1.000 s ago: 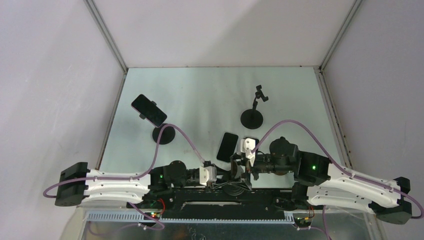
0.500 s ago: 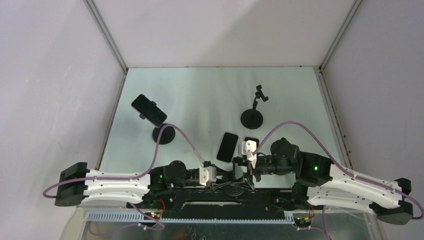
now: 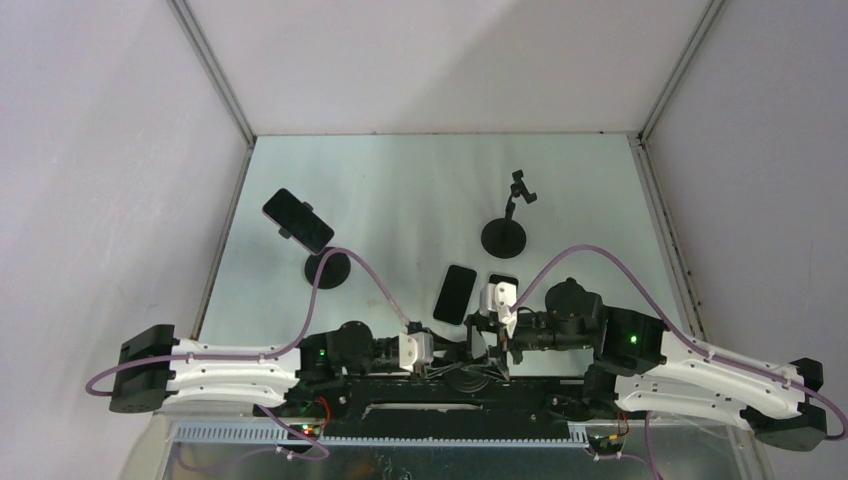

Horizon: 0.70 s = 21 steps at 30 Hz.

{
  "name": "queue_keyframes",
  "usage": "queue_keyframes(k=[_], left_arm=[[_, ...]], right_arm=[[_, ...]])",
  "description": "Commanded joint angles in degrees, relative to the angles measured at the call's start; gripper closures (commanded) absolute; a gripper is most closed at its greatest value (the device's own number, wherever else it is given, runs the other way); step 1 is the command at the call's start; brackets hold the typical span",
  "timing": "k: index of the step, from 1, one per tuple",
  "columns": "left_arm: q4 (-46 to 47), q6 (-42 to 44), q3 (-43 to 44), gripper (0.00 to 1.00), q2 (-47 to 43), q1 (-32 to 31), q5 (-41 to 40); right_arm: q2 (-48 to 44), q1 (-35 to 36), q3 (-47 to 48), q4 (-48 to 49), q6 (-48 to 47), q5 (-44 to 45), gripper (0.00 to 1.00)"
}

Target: Remove the phone from the phone stand

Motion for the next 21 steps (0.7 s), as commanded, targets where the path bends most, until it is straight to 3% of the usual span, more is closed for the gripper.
queue_keyframes(k=[1,7,15,18,21], left_arm=[[-4.07,-1.27,-0.41,0.75,-0.27,-0.54,0.16],[-2.52,-1.17,-0.32,0.66,-0.28,-0.51,-0.82],[-2.33,-1.04,0.83,0.63,0.52,-0.50,-3.05],[-3.17,-0.75,1.52,0.49,0.95,-0.50,-3.44],[-3.84,-0.56,2.66,0.42,1.44,-0.54,-3.52]], right_arm=[[-1.76,-0.25,-1.56,2.15,-2.10,-1.06,1.00],[-0.76,-0.15,-1.81,2.83,-2.01,-4.58,1.00],[-0.39,0.05,-1.81,3.18,-1.99,-6.41,1.00],[-0.41,0.08,-1.82,3.17,-1.92,-6.71,1.00],[-0.21,0.15,-1.81,3.05,-1.82,-6.87,1.00]])
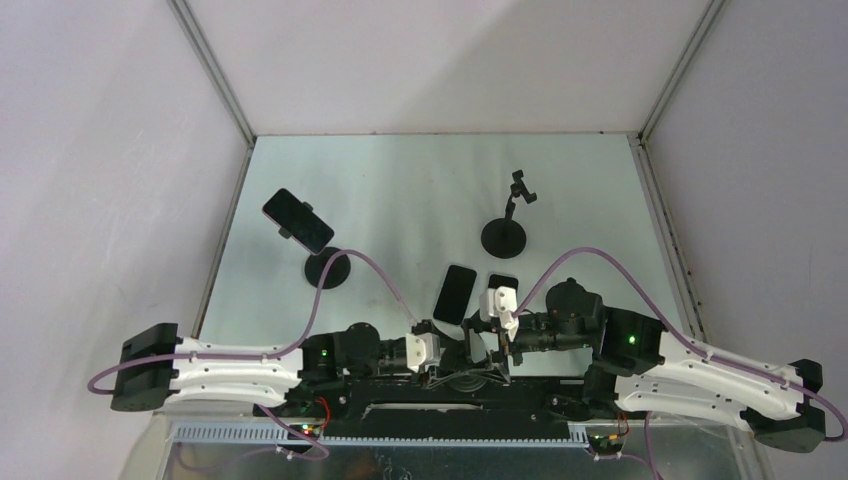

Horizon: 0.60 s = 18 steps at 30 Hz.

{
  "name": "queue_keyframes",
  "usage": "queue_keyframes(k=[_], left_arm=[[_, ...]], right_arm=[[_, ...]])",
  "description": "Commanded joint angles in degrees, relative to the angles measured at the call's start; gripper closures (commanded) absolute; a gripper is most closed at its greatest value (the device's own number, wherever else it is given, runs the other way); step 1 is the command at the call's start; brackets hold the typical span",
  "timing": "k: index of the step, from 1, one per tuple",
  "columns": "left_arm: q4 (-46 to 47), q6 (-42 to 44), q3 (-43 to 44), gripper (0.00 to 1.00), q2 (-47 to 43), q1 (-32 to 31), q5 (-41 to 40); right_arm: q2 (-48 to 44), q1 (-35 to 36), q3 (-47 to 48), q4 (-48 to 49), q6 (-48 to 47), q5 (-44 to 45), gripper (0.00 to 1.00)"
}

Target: Remove the phone from the phone stand

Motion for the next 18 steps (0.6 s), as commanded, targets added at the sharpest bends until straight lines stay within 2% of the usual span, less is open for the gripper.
queue_keyframes(k=[1,3,6,12,18], left_arm=[[-0.19,-0.08,2.85,0.38,0.47,-0.24,-1.17],[0.01,0.21,3.18,0.30,0.12,-0.22,-0.88],[-0.07,0.79,3.75,0.27,-0.72,-0.21,-1.07],[0.30,2.12,4.11,0.31,-3.27,-0.25,-2.75],[-0.11,2.87,5.20,0.41,-3.62,-0.21,-2.38]], right_arm=[[0.44,0.29,-0.32,0.56,0.26,-2.59,1.00],[0.58,0.32,-0.32,0.67,0.27,-2.55,1.00],[0.67,0.31,-0.32,0.60,0.19,-2.51,1.00],[0.66,0.27,-0.32,0.54,0.19,-2.51,1.00],[0.90,0.29,-0.32,0.57,0.21,-2.51,1.00]])
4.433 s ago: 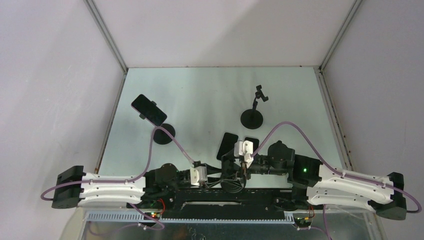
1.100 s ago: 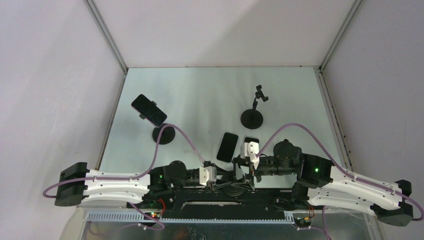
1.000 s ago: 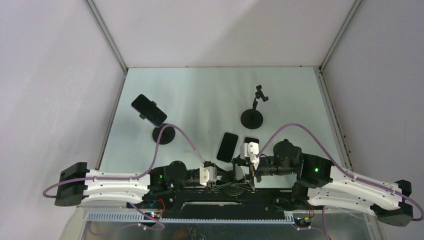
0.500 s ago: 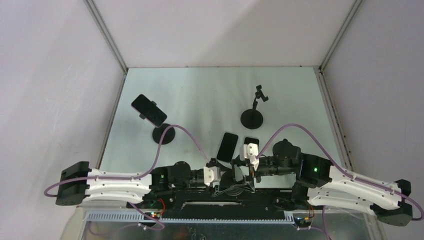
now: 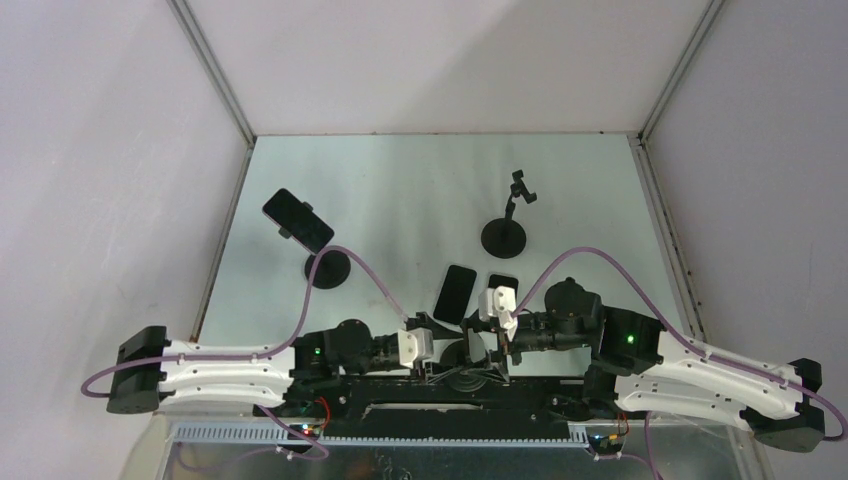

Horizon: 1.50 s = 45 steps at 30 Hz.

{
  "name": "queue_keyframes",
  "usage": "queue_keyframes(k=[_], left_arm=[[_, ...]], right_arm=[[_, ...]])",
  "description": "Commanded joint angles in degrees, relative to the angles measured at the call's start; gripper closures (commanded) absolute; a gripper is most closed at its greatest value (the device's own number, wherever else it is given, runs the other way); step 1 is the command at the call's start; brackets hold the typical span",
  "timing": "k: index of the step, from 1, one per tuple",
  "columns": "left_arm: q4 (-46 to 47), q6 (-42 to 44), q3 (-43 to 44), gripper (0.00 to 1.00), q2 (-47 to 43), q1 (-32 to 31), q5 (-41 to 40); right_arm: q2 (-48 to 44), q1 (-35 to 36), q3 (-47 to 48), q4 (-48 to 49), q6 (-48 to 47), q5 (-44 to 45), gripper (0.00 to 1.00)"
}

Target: Remove the phone from the phone stand

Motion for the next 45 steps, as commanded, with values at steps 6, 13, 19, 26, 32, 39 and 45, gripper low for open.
queue_keyframes(k=[6,13,19,26,32,39,45], left_arm=[[1.93,1.34,3.78,0.48,1.26,-0.21,0.07],[3.06,0.95,3.93,0.68,2.27,-0.25,0.42],[4.30,1.68,3.26,1.00,2.62,-0.21,2.27],[4.09,3.67,3.29,1.00,3.32,-0.25,9.24],[4.58,2.62,4.19,1.00,5.30,-0.22,15.54],[4.64,3.34,5.01,1.00,7.51,-0.29,21.09],[3.49,4.22,4.71,1.00,6.80,-0.44,22.17]], right_arm=[[0.62,0.32,-0.32,0.00,0.48,-2.23,1.00],[0.56,0.31,-0.33,-0.36,0.63,-1.97,1.00],[0.17,0.13,-0.32,-1.17,0.00,1.78,1.00],[0.35,-2.06,-0.33,0.91,-2.93,5.07,1.00],[2.51,-11.03,-1.70,5.75,-6.73,-2.06,1.00],[9.24,-18.29,-2.79,12.65,-9.21,-7.15,1.00],[14.27,-25.67,-2.78,16.26,-9.74,-13.05,1.00]])
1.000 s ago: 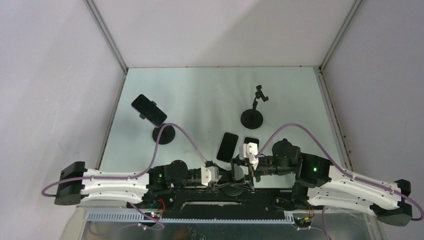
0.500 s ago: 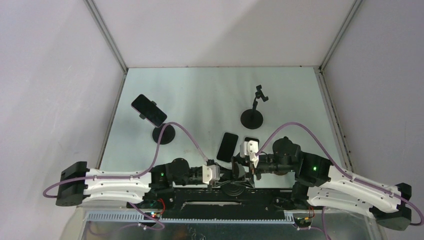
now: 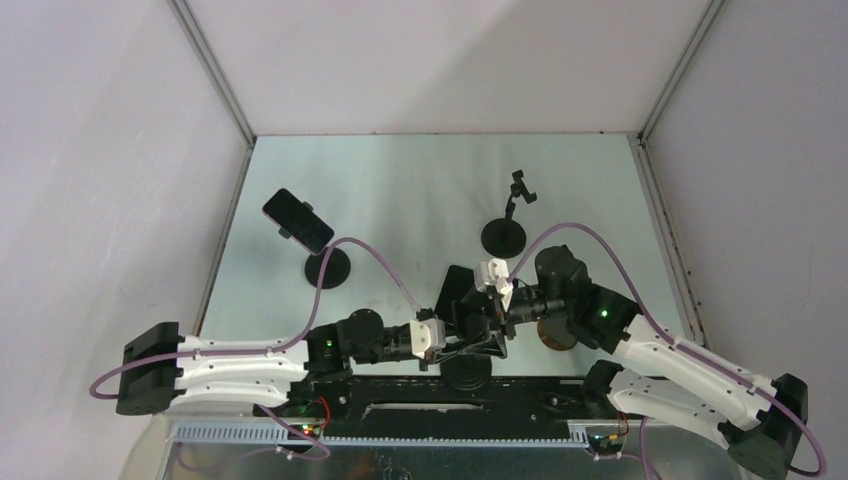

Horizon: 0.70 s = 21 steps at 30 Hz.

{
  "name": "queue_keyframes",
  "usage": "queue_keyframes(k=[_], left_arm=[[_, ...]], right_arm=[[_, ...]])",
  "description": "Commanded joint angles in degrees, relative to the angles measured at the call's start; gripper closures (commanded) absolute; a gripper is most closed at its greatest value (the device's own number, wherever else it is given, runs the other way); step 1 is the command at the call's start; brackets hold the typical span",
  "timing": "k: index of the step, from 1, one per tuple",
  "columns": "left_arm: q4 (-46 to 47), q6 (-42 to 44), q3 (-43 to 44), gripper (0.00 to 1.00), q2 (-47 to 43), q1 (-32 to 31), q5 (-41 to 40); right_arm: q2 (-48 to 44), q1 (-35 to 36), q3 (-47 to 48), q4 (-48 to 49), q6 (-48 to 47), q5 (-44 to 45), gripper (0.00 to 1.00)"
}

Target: Remove the phone from the phone stand

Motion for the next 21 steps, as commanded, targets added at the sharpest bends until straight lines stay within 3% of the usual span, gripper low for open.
queue_keyframes(k=[1,10,21], left_arm=[[0.79,3.48,2.02,1.00,-0.19,-3.62,17.52],[1.07,2.97,0.75,1.00,-0.91,-3.73,20.62],[-0.72,3.21,-0.87,1.00,-2.99,-3.62,21.11]], right_arm=[[6.04,-7.14,-1.05,9.20,-5.66,8.48,1.00],[7.28,-12.46,-1.05,10.35,-4.86,3.90,1.00],[1.80,-12.80,-1.03,6.19,-2.16,-6.87,1.00]])
